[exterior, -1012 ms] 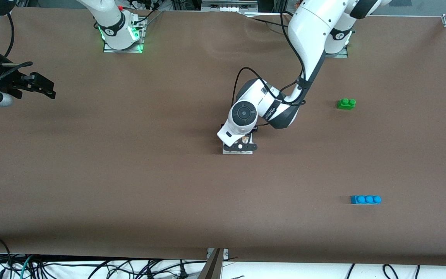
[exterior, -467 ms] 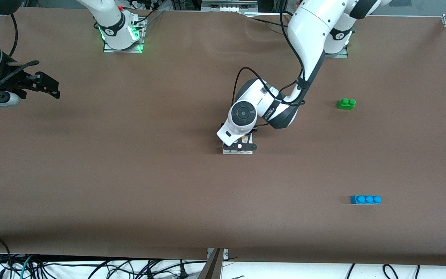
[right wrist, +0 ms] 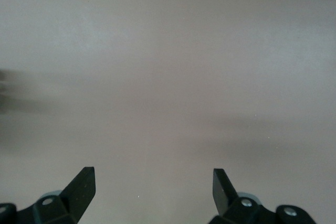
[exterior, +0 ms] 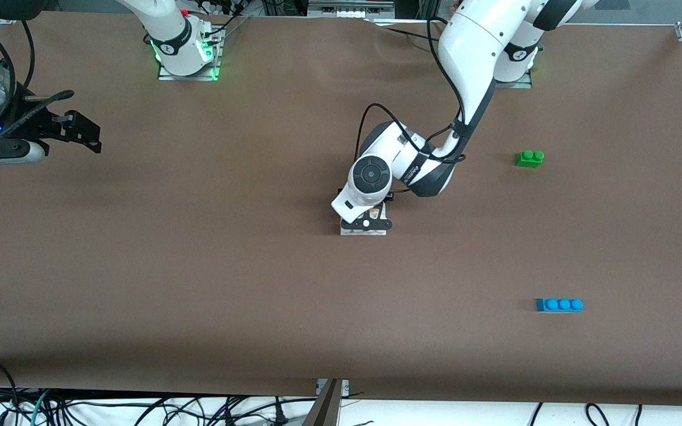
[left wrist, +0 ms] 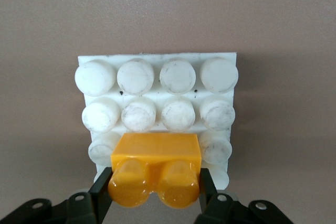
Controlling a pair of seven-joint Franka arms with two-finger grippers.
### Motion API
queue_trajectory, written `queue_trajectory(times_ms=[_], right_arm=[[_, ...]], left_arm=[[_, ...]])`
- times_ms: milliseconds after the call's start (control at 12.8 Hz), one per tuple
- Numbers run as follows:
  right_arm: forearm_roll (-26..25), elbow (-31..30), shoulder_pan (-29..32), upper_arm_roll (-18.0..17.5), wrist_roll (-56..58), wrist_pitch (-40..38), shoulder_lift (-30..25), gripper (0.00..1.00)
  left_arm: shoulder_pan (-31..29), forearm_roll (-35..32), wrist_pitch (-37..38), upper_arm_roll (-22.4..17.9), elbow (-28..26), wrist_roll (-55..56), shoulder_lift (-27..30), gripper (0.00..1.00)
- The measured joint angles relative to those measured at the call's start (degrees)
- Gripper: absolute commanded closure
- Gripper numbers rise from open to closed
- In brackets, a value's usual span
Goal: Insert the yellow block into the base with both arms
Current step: 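Press the yellow brick down onto the base plate studs, then open the left gripper and lift it away from the plate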
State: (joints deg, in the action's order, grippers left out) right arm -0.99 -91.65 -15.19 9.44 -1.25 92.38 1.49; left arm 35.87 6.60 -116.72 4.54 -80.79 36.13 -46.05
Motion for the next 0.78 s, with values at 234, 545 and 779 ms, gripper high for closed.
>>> queue_trajectory(times_ms=[234, 545, 779], right_arm=[[0.0, 0.3, -1.3, -0.1, 0.0, 0.0, 0.3, 0.01], [-1.3, 0.3, -2.3, -0.1, 0.0, 0.0, 0.4, 0.01], [-1.5, 0.3, -2.4, -0.1, 0.0, -0.1, 0.4, 0.01]], left_arm=[[0.3, 0.0, 0.0, 0.0, 0.0, -0.1, -0.5, 0.0], [0.7, 0.0, 0.0, 0.0, 0.0, 0.0, -0.6, 0.0], [0.5, 0.0, 1.2, -0.2, 0.5, 0.0, 0.1, 0.0]])
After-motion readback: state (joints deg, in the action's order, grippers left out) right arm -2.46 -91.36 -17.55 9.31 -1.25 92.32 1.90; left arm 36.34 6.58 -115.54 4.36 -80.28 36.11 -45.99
